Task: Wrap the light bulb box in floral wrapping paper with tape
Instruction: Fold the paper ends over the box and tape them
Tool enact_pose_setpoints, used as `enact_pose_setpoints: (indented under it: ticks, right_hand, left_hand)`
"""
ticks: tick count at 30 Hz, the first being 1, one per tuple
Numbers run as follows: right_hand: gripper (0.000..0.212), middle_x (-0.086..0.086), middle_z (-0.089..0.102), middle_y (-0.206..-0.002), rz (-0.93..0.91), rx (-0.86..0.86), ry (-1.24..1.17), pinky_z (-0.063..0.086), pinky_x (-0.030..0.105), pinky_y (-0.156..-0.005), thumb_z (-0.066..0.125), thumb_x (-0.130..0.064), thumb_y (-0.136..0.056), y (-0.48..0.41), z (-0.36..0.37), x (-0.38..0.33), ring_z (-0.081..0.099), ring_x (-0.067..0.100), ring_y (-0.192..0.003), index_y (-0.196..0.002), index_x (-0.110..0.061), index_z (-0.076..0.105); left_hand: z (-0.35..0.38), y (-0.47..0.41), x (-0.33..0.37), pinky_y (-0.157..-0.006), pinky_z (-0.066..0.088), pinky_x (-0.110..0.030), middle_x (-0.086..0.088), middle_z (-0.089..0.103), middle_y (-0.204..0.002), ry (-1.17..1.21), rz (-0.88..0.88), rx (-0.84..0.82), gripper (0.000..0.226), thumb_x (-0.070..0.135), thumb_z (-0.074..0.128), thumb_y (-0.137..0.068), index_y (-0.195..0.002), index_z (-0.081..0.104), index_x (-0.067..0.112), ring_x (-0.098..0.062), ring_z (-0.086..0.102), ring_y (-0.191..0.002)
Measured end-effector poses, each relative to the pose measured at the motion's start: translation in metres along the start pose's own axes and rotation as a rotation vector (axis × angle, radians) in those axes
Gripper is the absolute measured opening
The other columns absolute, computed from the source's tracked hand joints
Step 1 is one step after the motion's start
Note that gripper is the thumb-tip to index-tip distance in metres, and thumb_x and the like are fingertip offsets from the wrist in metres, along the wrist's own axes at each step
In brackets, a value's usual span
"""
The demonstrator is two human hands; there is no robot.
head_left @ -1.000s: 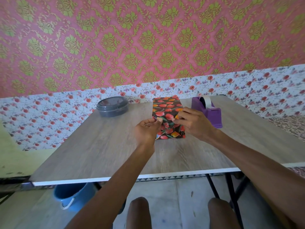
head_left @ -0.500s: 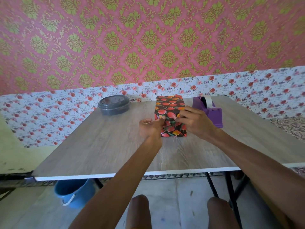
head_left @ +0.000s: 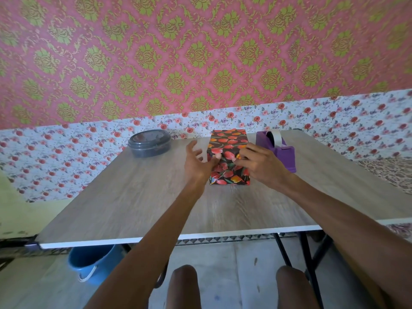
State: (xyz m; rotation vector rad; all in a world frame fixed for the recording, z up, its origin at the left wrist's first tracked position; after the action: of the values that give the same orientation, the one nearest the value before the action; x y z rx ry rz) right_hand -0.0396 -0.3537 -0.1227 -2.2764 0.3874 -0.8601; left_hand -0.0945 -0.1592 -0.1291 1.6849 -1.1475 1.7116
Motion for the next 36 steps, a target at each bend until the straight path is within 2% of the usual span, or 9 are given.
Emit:
enact_pose_setpoints:
  ticks: [2, 5, 9, 12, 15, 22, 26, 30, 36]
  right_hand:
    - [0.025, 0.005, 0.063, -0.091, 0.007, 0.002, 0.007, 0.050, 0.030, -0.079, 0.070, 0.007, -0.076, 0.001, 0.001, 0.001, 0.052, 0.021, -0.090, -0.094, -0.011, 0.075]
    - [0.026, 0.005, 0.063, -0.091, 0.063, 0.010, -0.072, 0.052, 0.034, -0.078, 0.068, 0.008, -0.077, 0.002, 0.001, 0.001, 0.055, 0.022, -0.089, -0.096, -0.009, 0.076]
    - [0.022, 0.002, 0.062, -0.095, 0.476, 0.147, -0.366, 0.051, 0.040, -0.075, 0.066, -0.015, -0.086, 0.003, -0.003, -0.001, 0.054, 0.020, -0.091, -0.105, -0.009, 0.075]
    - [0.065, 0.003, 0.051, -0.125, 0.917, 0.105, -0.483, 0.050, 0.037, -0.091, 0.074, -0.052, -0.078, 0.003, 0.000, -0.004, 0.051, 0.018, -0.113, -0.133, -0.022, 0.056]
    - [0.102, 0.001, 0.040, -0.151, 1.099, -0.065, -0.679, 0.042, 0.041, -0.107, 0.080, -0.059, -0.070, -0.002, 0.001, -0.012, 0.039, 0.019, -0.137, -0.152, -0.028, 0.028]
    - [0.113, 0.001, 0.064, -0.130, 1.092, -0.145, -0.559, 0.045, 0.040, -0.101, 0.089, -0.056, -0.055, -0.001, 0.016, -0.019, 0.056, 0.027, -0.122, -0.150, -0.033, 0.032]
    - [0.115, -0.003, 0.061, -0.134, 1.057, -0.120, -0.652, 0.045, 0.038, -0.106, 0.089, -0.056, -0.055, 0.003, 0.019, -0.017, 0.057, 0.019, -0.124, -0.151, -0.032, 0.029]
    - [0.107, -0.007, 0.049, -0.146, 1.124, -0.147, -0.856, 0.034, 0.018, -0.101, 0.086, -0.051, -0.066, 0.001, 0.016, -0.013, 0.047, 0.011, -0.132, -0.153, -0.035, 0.026]
    - [0.094, 0.000, 0.067, -0.125, 1.119, -0.032, -0.608, 0.054, 0.039, -0.095, 0.078, -0.061, -0.068, -0.004, 0.019, -0.020, 0.063, 0.020, -0.112, -0.148, -0.029, 0.040]
  left_hand:
    - [-0.001, -0.006, 0.001, -0.097, 0.053, -0.044, -0.006, 0.052, -0.139, -0.078, 0.076, -0.132, 0.090, 0.036, 0.084, -0.073, -0.147, 0.032, 0.032, -0.024, 0.057, -0.119]
    - [0.002, -0.010, 0.005, -0.098, 0.050, -0.032, -0.005, 0.057, -0.137, -0.376, 0.301, -0.203, 0.066, 0.032, 0.075, -0.085, -0.143, 0.046, 0.028, -0.021, 0.059, -0.118]
    - [0.004, -0.016, 0.004, -0.100, 0.050, -0.033, -0.004, 0.061, -0.131, -0.442, 0.392, -0.194, 0.050, 0.030, 0.078, -0.082, -0.129, 0.063, 0.023, -0.020, 0.058, -0.116]
    - [0.003, -0.017, 0.003, -0.097, 0.052, -0.031, -0.004, 0.061, -0.132, -0.415, 0.393, -0.191, 0.057, 0.028, 0.083, -0.076, -0.129, 0.064, 0.022, -0.018, 0.059, -0.112]
    - [0.002, -0.019, 0.004, -0.092, 0.050, -0.024, -0.003, 0.061, -0.132, -0.422, 0.424, -0.195, 0.065, 0.027, 0.088, -0.069, -0.129, 0.064, 0.024, -0.014, 0.059, -0.110]
    - [0.002, -0.014, -0.001, -0.100, 0.052, -0.036, -0.007, 0.055, -0.137, -0.528, 0.472, -0.192, 0.077, 0.025, 0.091, -0.064, -0.134, 0.058, 0.023, -0.021, 0.056, -0.119]
    - [0.004, -0.015, -0.002, -0.098, 0.046, -0.024, -0.006, 0.054, -0.137, -0.555, 0.467, -0.176, 0.077, 0.024, 0.090, -0.066, -0.135, 0.056, 0.023, -0.020, 0.056, -0.119]
    - [0.006, -0.014, -0.003, -0.089, 0.038, -0.015, -0.005, 0.054, -0.137, -0.574, 0.485, -0.137, 0.074, 0.027, 0.087, -0.068, -0.135, 0.057, 0.024, -0.018, 0.057, -0.117]
    - [0.001, -0.021, -0.004, -0.098, 0.047, -0.028, -0.008, 0.051, -0.135, -0.578, 0.469, -0.230, 0.071, 0.034, 0.085, -0.072, -0.136, 0.055, 0.028, -0.022, 0.055, -0.117]
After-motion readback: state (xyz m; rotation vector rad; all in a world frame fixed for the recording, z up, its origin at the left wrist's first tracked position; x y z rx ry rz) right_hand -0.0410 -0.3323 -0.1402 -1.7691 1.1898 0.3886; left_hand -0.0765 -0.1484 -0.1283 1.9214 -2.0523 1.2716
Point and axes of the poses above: each hand's wrist, its own y-axis away from the middle knuckle, its own z-axis out of the palm, x = y × z, the point moved 1 cm from there along -y, towards the middle knuckle
